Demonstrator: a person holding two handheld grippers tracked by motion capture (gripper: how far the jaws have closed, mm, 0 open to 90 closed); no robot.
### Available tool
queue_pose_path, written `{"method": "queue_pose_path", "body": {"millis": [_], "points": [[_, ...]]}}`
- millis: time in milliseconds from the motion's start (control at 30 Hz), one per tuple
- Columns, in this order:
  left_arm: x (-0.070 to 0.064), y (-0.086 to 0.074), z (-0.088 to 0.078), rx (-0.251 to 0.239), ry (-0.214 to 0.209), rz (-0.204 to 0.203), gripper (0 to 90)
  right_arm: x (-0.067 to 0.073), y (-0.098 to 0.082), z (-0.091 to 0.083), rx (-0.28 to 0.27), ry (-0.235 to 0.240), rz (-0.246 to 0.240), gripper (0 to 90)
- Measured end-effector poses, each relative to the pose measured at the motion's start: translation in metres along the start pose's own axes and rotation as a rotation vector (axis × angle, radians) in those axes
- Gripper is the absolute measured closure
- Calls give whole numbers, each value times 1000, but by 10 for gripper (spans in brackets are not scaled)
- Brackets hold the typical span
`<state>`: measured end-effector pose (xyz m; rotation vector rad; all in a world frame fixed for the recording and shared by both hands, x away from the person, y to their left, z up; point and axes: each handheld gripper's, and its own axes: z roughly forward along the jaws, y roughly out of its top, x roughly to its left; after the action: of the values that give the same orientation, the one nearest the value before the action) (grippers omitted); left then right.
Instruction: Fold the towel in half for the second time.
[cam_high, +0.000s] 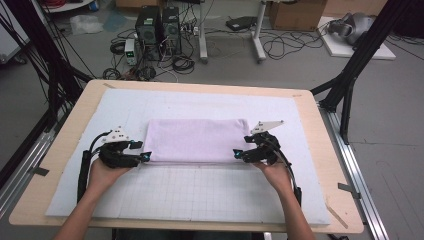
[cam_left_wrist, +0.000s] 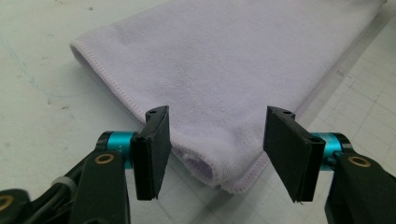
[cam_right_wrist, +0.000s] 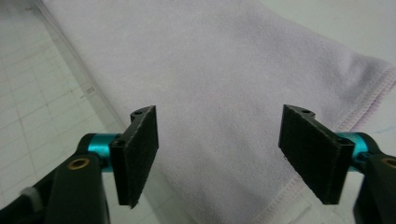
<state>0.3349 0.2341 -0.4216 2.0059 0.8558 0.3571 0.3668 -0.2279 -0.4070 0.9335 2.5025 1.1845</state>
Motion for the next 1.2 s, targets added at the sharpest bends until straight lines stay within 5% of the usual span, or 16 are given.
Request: {"method": "queue_pose_path", "body": {"millis": [333,667,1200], "points": [[-6,0,-11,-18,3,16,323,7,-13,-17,-53,-27,2,130],[-13,-4,-23,-32,15,5,239,6,-35,-38,-103,-36,40,115],[-21,-11,-35,-37,38,16,154,19,-54,-52,-151,-59,22,113]]}}
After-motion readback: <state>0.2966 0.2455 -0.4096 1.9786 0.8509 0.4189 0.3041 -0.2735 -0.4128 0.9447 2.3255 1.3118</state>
